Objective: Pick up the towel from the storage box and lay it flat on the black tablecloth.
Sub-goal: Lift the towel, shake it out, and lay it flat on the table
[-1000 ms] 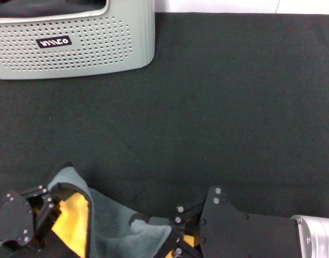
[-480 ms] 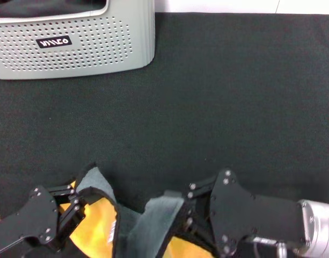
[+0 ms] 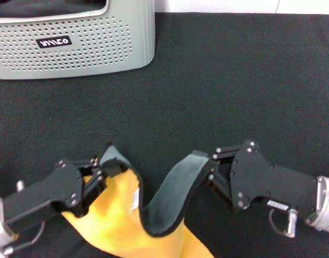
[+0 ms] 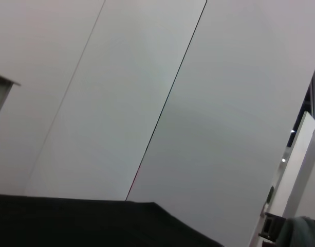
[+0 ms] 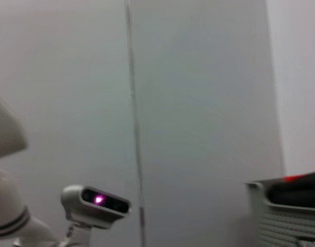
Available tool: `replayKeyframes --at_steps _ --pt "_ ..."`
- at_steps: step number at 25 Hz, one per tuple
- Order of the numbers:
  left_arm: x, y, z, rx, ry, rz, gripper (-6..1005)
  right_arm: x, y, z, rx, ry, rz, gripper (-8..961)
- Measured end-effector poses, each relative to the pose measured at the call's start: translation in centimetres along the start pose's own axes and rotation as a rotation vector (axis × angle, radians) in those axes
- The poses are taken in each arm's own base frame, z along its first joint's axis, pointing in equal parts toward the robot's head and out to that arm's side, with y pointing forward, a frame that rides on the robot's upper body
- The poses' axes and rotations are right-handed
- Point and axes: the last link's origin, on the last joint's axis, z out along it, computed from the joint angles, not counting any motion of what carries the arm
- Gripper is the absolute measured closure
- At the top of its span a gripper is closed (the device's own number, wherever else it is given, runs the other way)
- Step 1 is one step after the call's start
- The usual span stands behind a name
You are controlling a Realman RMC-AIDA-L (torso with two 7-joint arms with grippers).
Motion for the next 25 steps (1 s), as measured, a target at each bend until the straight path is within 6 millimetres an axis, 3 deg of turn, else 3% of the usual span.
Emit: replayKeyframes --at_steps 12,25 --pt "2.0 -4.1 5.1 0.037 -0.058 0.023 956 0.0 -4.0 -0.9 0.177 0.060 -0.037 927" --pt "3.2 -7.2 6.2 0.228 -0.001 0.078 956 0.5 -8.4 -0.4 0.333 0.145 -0.035 927"
